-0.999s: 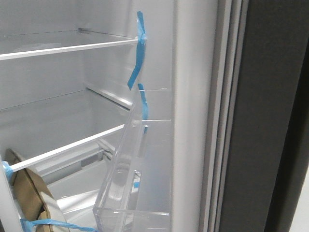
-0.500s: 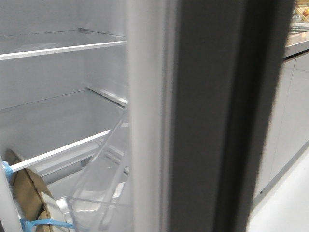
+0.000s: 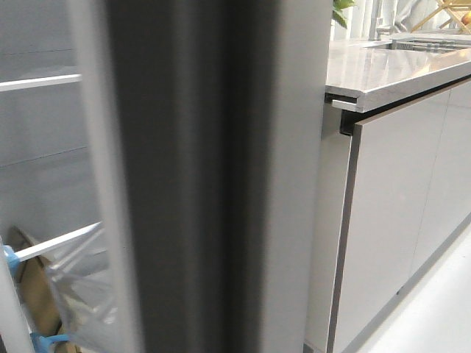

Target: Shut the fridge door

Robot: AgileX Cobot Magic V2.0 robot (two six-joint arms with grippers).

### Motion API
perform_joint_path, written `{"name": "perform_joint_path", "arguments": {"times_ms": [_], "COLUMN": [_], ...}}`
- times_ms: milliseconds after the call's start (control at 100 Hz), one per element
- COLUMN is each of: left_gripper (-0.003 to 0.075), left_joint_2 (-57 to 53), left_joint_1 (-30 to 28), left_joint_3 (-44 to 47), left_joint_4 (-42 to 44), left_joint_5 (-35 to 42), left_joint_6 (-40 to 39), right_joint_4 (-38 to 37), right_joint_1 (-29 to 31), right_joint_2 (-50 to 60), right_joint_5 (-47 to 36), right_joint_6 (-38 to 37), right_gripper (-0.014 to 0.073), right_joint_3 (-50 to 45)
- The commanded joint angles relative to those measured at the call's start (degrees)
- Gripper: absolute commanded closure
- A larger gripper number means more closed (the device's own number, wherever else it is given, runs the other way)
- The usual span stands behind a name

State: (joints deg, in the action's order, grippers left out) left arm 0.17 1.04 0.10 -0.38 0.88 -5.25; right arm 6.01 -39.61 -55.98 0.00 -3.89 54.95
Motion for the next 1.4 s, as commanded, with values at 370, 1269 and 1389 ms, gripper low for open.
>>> {"name": "perform_joint_path", "arguments": {"times_ms": [370,1269,1389], "left_gripper": [0.0741,0.0741,0.0741], "left_joint_2": [1.09,1.09,1.09], "left_joint_1": [0.27,0.27,0.27], "left_joint_3": [1.60,1.60,1.60], "left_joint_4": [-0.09,-0.09,-0.09], "left_joint_5": [4.40,4.40,4.40], "left_joint_6": [-0.20,-0.20,-0.20], "right_joint_4": [-2.37,-2.58,-2.24], "right_joint_1": [-0.70,4.33,6.05], "right_joint_2": [-15.08,-34.66,-34.66], "right_joint_5": [-6.60,-13.40,-13.10], "right_joint_6": [0.16,0.16,0.16], "right_gripper": [0.0670,0.0670,0.0670], "right_joint_3": [14.88,29.70,29.70]}}
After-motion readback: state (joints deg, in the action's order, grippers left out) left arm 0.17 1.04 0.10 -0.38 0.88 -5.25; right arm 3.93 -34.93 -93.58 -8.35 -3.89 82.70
